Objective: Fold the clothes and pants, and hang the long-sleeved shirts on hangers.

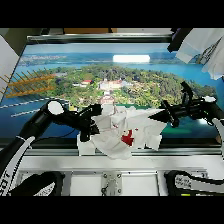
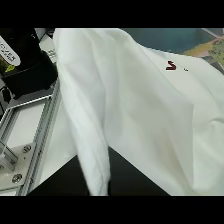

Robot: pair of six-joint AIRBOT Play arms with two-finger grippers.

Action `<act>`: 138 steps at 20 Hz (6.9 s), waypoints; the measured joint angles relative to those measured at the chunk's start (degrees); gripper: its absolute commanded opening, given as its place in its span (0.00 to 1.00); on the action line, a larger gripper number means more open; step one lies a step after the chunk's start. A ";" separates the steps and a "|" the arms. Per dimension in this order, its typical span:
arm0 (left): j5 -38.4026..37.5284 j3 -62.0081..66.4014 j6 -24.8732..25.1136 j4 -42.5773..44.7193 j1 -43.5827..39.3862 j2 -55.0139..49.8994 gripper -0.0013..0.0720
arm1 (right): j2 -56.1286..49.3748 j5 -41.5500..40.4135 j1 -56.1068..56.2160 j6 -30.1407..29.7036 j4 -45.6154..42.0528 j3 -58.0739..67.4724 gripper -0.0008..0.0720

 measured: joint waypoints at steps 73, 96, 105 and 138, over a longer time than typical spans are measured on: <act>12.24 6.25 -88.63 24.87 -4.02 9.88 0.04 | 20.26 -16.26 0.15 23.28 12.09 -0.07 0.03; 3.69 6.36 -85.81 21.70 2.86 14.14 0.04 | 27.78 -29.79 9.16 34.93 16.11 -0.07 0.03; 4.52 6.43 -88.28 25.38 7.69 14.19 0.04 | 27.78 -29.18 9.22 34.69 22.75 -0.07 0.03; -0.48 10.10 -79.84 18.27 22.75 14.19 0.04 | 27.78 -25.83 8.63 29.27 28.22 -0.02 0.03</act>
